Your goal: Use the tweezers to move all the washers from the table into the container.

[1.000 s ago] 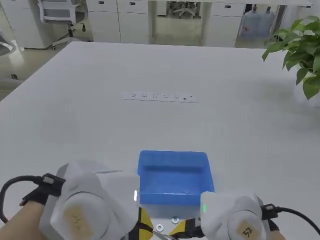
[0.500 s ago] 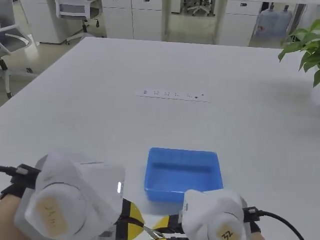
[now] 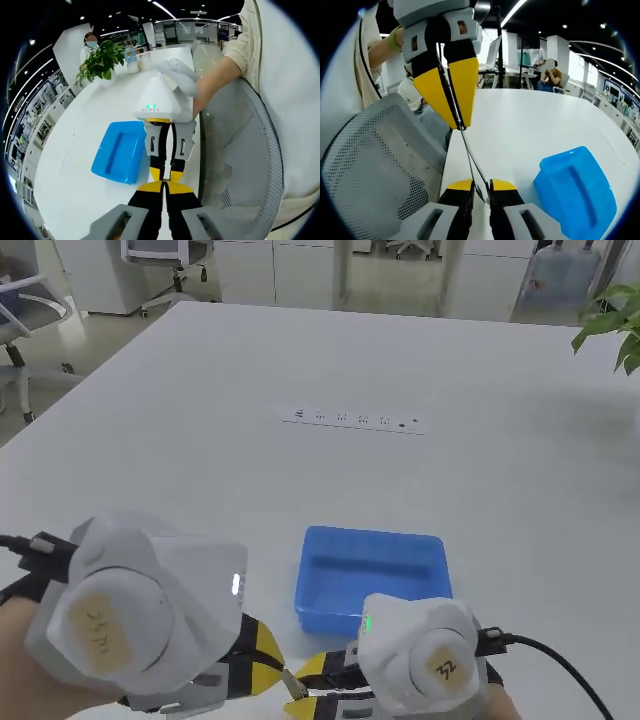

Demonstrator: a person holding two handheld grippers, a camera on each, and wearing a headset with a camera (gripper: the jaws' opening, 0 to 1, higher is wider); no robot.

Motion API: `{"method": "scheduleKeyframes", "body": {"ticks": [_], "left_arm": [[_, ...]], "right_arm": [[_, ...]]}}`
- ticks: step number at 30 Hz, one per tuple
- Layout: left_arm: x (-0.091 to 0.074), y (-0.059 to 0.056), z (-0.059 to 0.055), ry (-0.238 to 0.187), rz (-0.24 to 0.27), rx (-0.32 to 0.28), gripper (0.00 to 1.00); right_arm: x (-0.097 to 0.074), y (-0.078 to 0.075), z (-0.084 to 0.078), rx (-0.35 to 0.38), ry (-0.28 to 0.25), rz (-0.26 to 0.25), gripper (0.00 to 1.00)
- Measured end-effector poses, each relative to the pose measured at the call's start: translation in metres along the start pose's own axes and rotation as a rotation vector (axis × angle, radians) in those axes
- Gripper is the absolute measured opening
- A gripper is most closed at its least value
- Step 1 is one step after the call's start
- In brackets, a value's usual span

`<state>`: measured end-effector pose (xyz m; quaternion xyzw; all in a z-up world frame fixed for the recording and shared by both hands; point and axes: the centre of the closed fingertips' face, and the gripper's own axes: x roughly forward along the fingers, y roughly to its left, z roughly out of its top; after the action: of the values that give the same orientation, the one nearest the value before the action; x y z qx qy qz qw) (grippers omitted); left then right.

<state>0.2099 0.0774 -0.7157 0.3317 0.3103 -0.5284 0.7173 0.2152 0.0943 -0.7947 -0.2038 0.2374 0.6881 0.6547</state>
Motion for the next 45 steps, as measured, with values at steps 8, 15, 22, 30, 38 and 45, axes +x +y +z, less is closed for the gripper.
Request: {"method": "scheduleKeyframes", "body": {"ticks": [8,15,22,30,38,45], "left_arm": [[0.004,0.005,0.007,-0.010,-0.022,0.006,0.00],[0.008,0.013,0.015,-0.142,-0.004,-0.153,0.06],[-0.013,0.030,0.007,-0.291,0.126,-0.402,0.46],[-0.044,0.033,0.005,-0.498,0.253,-0.637,0.60],[-0.076,0.037,0.026,-0.743,0.301,-0.808,0.68],[-0.088,0.043,0.028,-0.767,0.326,-0.813,0.68]], "right_arm": [[-0.008,0.003,0.016,-0.004,-0.038,0.004,0.12],[-0.017,-0.007,0.018,0.010,-0.050,-0.029,0.03],[-0.021,-0.016,0.018,0.154,-0.084,-0.037,0.02],[-0.050,-0.028,0.037,0.287,-0.200,-0.067,0.02],[-0.110,-0.063,0.061,0.358,-0.353,-0.202,0.02],[-0.145,-0.111,0.047,0.412,-0.364,-0.379,0.02]]}}
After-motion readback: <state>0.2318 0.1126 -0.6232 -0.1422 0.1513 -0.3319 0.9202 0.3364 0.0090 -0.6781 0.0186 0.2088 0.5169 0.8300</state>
